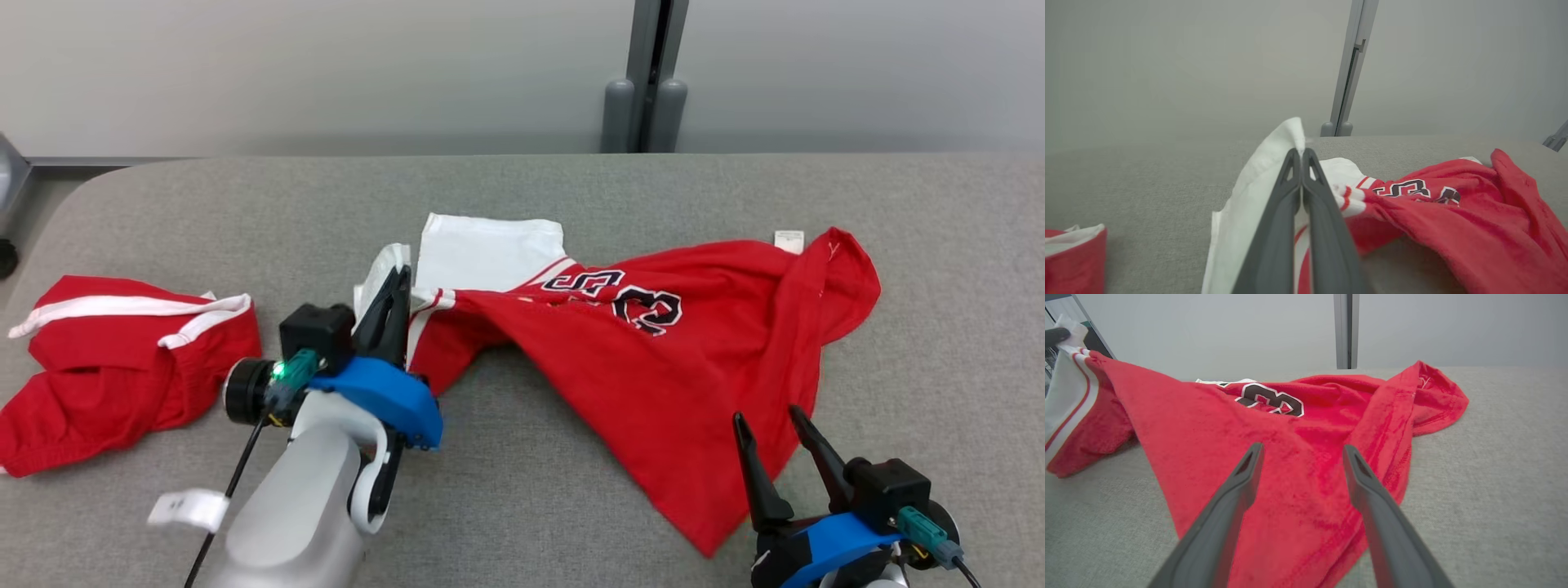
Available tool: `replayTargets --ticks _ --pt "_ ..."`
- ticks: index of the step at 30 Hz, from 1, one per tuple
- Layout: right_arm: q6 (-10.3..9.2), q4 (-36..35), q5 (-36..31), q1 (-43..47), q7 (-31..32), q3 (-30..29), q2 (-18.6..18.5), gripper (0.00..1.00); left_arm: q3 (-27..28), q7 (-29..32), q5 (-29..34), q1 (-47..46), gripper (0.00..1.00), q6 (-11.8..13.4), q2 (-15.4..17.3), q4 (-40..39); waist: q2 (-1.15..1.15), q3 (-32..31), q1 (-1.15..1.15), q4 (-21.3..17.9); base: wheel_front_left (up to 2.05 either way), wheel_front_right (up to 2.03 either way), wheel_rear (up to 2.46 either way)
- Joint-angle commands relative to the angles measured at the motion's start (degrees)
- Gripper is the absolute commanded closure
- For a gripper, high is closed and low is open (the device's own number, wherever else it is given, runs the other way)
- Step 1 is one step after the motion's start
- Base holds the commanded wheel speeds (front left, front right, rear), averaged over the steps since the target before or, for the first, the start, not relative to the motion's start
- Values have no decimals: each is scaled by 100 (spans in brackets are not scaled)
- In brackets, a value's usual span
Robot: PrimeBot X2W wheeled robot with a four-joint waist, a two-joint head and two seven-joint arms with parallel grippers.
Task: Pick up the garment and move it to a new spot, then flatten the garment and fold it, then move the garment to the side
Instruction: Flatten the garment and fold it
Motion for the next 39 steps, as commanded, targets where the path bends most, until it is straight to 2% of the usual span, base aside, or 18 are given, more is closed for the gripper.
replayTargets --ticks 1,4,8,11,14,16,17,21,30,39 --pt "0 12 19 63 -21 -17 -4 0 180 -22 151 343 100 57 78 -420 0 -34 0 32 0 0 0" --pt "0 52 51 87 -21 -7 -5 0 587 -25 447 838 100 66 106 -1307 0 -108 0 84 0 0 0" --pt "0 109 88 84 -21 19 -5 0 1154 -25 621 1678 100 -48 4 -1923 0 -177 0 125 0 0 0" --pt "0 144 94 110 -21 53 -6 0 1471 -26 644 2265 100 -175 -113 -1941 0 -215 0 135 0 0 0" --pt "0 214 83 155 -21 62 -5 0 1488 -21 581 2664 100 -330 -188 -1557 0 -254 0 159 0 0 0" --pt "0 281 66 172 -21 53 -5 0 1426 -23 577 2778 41 -419 -214 -1289 0 -274 0 180 0 0 0" --pt "0 304 62 179 -22 46 -5 0 1394 -22 573 2819 0 -453 -215 -1135 0 -284 0 191 0 0 0" --pt "0 501 42 230 -21 8 -6 0 1403 -22 669 2726 0 -529 -237 -874 0 -326 0 231 0 0 0" --pt "0 1185 -8 334 -22 -69 -5 0 1859 -21 956 2647 0 -566 -260 -1296 0 -385 0 230 0 0 0" --pt "0 1179 457 540 -11 578 -4 0 2013 -21 1083 2663 0 -633 -272 -1397 0 -402 0 277 0 0 0"
